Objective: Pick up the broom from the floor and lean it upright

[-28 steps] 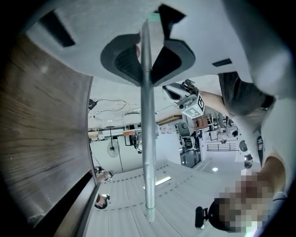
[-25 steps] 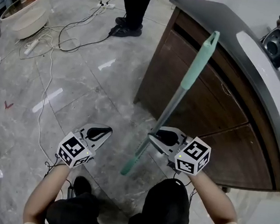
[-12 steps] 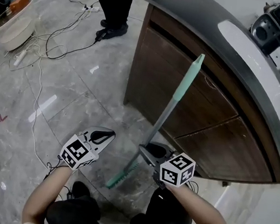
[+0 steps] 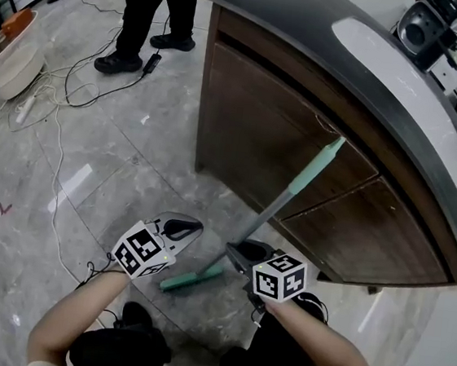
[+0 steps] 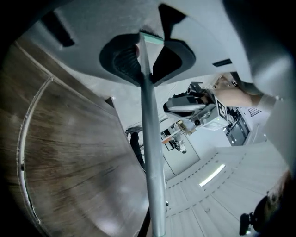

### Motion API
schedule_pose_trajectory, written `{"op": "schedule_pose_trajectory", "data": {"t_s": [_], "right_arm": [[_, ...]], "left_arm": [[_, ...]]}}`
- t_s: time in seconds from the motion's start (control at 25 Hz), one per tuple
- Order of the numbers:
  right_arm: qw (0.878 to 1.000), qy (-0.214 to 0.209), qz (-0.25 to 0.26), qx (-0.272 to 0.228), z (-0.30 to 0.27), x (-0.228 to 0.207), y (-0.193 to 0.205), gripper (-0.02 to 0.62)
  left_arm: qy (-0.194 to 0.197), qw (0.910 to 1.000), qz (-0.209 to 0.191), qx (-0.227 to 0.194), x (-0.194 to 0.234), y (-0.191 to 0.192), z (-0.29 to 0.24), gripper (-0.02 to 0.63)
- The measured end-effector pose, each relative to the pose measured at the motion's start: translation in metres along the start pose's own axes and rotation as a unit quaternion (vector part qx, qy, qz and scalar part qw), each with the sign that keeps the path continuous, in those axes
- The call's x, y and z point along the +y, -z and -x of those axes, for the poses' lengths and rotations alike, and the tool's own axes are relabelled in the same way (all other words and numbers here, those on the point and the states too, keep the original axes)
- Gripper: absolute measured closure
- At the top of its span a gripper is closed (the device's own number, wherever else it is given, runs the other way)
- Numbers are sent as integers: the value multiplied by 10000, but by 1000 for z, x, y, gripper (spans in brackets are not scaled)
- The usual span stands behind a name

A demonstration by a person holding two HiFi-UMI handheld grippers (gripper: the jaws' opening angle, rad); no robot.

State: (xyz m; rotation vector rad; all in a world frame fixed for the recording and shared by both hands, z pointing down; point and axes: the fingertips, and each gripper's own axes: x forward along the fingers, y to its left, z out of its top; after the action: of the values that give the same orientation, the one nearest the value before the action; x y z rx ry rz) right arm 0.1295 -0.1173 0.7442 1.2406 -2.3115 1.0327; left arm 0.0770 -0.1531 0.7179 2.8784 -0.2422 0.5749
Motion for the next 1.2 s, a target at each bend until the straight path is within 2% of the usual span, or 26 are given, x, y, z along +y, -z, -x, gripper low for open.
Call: {"op": "schedule_pose_trajectory", "data": {"t_s": [0.24, 0.52, 0.88, 1.04, 1.2], "right_arm": [[9982, 62, -471, 365, -7, -15, 15, 515], [9978, 276, -556, 242, -9, -28, 6, 509], [9970, 304, -344, 623, -14, -40, 10, 514], [9978, 352, -285, 479, -14, -41, 4, 502], [9990, 311, -277, 174, -8, -39, -9, 458]], "left_arm": [[68, 9994, 149, -289, -11, -16, -12, 595], [-9, 9986, 243, -464, -11, -9, -11, 595], [36, 9982, 241, -551, -14, -9, -12, 595], [60, 9981, 223, -575, -14, -11, -14, 595], [71, 9977, 265, -626, -14, -12, -15, 595]]}}
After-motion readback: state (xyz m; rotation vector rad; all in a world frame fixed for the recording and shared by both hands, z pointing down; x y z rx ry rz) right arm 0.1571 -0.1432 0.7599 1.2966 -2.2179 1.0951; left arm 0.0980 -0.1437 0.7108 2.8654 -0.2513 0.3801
